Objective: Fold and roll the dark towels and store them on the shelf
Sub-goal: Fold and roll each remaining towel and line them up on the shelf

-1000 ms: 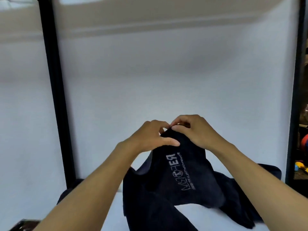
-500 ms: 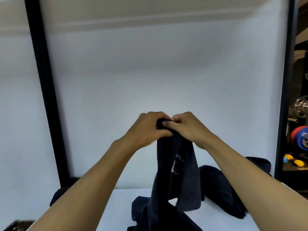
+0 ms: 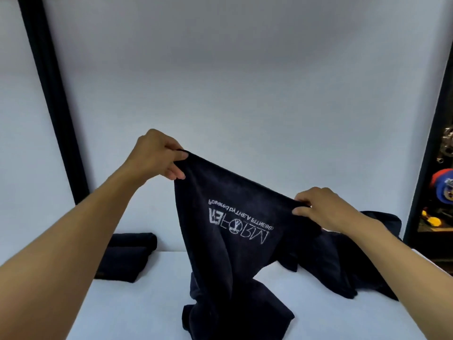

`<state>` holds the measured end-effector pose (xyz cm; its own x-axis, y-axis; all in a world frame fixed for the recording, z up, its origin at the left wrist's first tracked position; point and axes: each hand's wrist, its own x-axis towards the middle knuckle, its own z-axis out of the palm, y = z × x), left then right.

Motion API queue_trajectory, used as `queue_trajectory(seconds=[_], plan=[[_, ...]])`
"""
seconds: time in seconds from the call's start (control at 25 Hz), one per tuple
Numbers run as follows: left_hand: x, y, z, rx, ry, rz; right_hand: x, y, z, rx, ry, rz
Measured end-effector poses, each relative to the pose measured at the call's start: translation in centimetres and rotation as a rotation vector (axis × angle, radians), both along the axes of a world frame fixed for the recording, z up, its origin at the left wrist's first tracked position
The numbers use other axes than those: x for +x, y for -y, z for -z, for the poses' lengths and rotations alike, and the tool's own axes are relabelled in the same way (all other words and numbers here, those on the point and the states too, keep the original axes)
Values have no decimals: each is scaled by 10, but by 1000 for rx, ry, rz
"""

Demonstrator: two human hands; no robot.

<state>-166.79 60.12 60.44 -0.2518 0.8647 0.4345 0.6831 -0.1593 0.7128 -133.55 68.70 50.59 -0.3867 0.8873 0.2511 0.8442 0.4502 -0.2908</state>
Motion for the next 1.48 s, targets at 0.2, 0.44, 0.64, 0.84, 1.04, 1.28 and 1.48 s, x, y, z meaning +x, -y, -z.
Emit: queue_trajectory(seconds=[0.2, 0.44, 0.64, 0.84, 1.04, 1.28, 1.48], plan=[[-37, -38, 3, -76, 145, -99, -6, -49, -38, -78, -370, 21], [-47, -43, -153, 585, 290, -99, -32, -73, -258, 324, -1125, -236], [-35, 24, -225, 882, 274, 10, -19, 3, -339, 579, -1233, -432], [-36, 76, -211, 946, 276, 50, -5, 58, -316, 623, -1228, -456], [-38, 113, -166, 975, 251, -5, 0, 110, -266, 507, -1185, -459], [-43, 128, -95, 817, 312, 13, 0, 129, -204, 252, -1140, -461], [-61, 67, 13, 540, 328, -88, -29, 76, -108, 115, -1119, -220]])
